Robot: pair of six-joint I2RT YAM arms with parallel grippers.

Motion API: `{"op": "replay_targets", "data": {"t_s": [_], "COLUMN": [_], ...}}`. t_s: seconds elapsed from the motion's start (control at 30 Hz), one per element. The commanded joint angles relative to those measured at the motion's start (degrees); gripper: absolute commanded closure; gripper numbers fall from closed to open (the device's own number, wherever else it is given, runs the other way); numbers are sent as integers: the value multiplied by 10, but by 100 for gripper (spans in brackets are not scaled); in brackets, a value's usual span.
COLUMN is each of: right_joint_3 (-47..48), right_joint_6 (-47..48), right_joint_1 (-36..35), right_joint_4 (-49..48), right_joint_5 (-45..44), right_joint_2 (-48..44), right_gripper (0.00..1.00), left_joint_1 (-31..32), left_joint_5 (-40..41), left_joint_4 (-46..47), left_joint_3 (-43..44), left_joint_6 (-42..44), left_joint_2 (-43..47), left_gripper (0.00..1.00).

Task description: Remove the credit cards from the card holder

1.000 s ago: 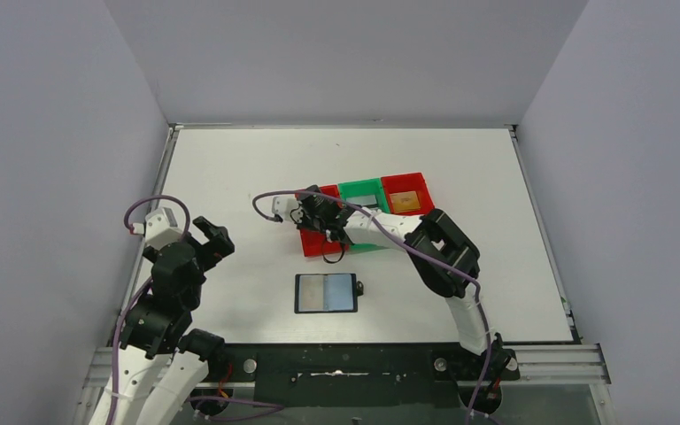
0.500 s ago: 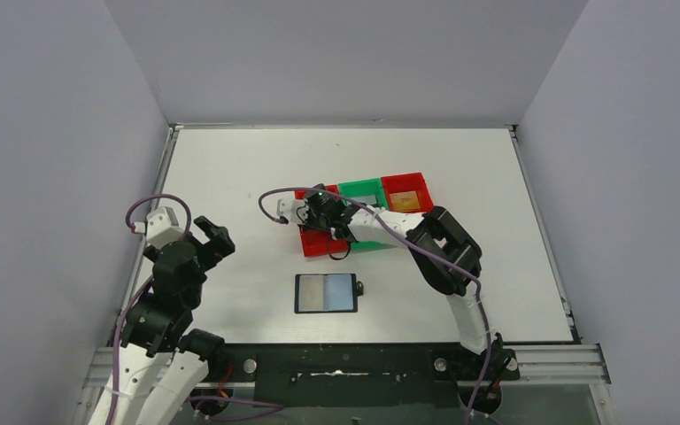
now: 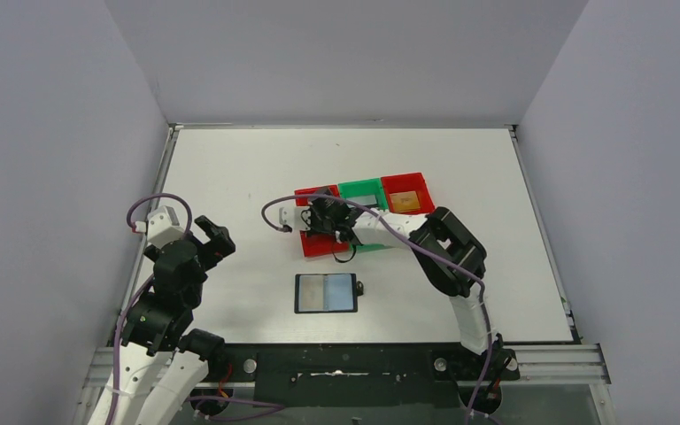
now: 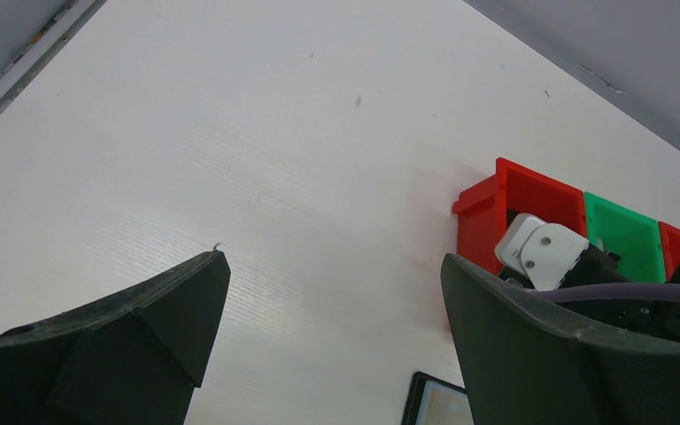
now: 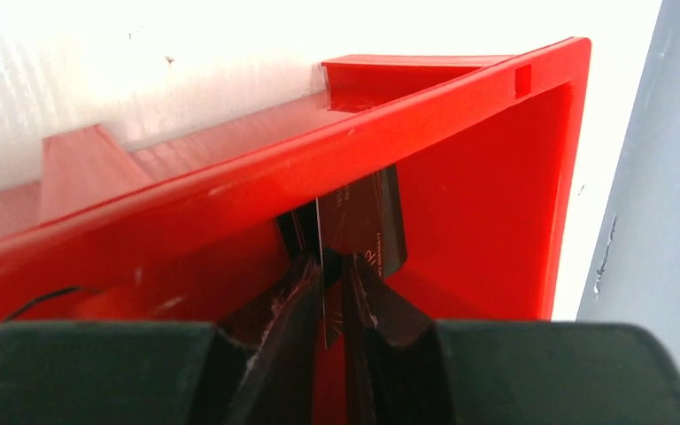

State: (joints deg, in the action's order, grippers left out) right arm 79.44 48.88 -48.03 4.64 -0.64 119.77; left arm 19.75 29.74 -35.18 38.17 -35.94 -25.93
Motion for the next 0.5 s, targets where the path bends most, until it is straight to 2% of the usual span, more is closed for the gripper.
{"op": "replay_targets", "data": {"t_s": [0.0,0.33,0.47], "right_joint_3": [-20,-17,-12], "right_joint_6": [27,74,81], "right_joint_1": [6,22,25], "right_joint_4": [-36,-21,-20], "right_joint_5": [36,68,48], "right_joint_2": [-50,-40,-31], "right_gripper": [86,86,85], "left_joint_1": [-5,-9,-12], "left_joint_5": [1,-3,-3], "left_joint_4": [16,18,18], "left_joint_3": [6,5,5], "left_joint_6": [-1,2,2], "left_joint_2": [1,-3,-3], "left_gripper": [8,8,8]}}
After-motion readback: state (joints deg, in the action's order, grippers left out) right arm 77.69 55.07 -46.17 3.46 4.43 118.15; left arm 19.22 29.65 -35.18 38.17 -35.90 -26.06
